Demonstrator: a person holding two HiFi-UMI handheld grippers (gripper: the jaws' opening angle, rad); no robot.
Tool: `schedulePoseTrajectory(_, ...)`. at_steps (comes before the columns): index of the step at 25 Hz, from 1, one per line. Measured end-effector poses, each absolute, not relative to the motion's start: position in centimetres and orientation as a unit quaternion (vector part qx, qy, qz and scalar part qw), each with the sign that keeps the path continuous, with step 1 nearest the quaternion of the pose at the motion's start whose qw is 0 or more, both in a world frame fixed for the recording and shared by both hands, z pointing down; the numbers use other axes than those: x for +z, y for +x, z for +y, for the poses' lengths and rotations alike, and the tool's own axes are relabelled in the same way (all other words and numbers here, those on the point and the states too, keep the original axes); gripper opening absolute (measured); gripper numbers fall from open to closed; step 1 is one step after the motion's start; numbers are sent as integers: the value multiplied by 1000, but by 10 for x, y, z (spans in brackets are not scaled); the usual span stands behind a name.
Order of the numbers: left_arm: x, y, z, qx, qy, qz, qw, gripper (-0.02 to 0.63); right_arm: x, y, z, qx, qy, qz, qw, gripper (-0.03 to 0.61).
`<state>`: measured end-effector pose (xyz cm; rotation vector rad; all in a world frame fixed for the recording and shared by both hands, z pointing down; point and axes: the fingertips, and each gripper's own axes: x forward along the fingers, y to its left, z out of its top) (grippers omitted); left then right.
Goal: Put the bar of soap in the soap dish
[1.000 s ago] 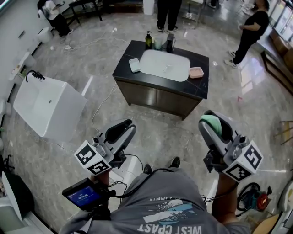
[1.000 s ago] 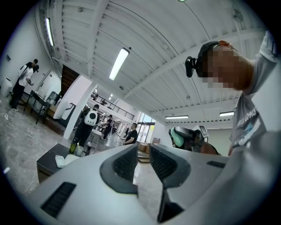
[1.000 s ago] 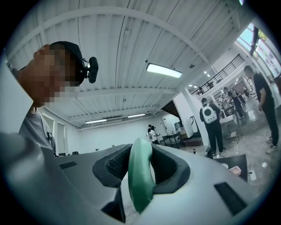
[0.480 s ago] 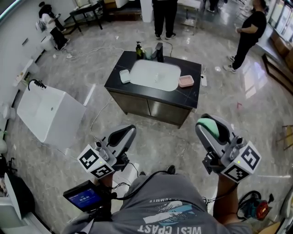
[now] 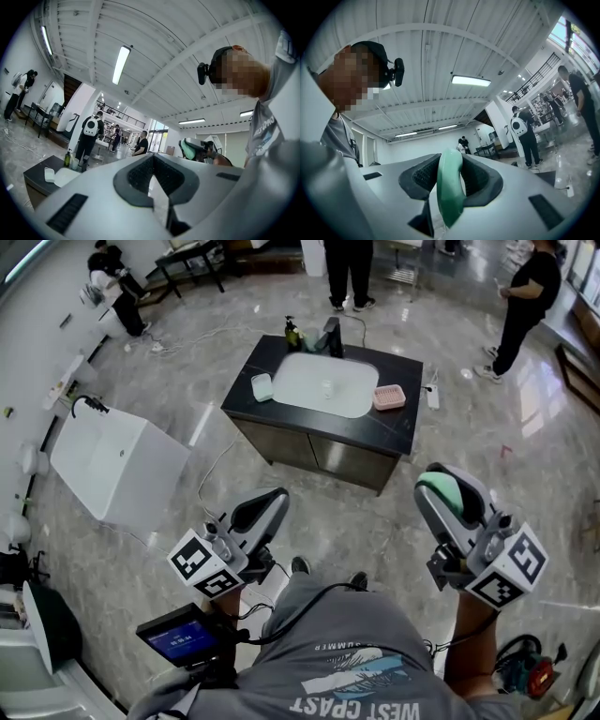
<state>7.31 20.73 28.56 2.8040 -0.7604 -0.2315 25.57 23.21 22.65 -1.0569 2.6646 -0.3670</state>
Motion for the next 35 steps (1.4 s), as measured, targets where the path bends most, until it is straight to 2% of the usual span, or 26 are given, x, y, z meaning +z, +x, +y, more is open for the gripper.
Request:
schedulePoseTrajectory(9,286,62,161,-85,958,-250,112,8,236,236,197,-143,-373,909,120,127)
schedulePoseTrajectory(26,296,-64,45,-100,955,-249,126,8,230,110,87,-134,-378,911,100,127)
schedulePoseTrajectory(35,310,-69,7,-93,954,-249,135,8,242,102,45,-144,-372,913,86,127)
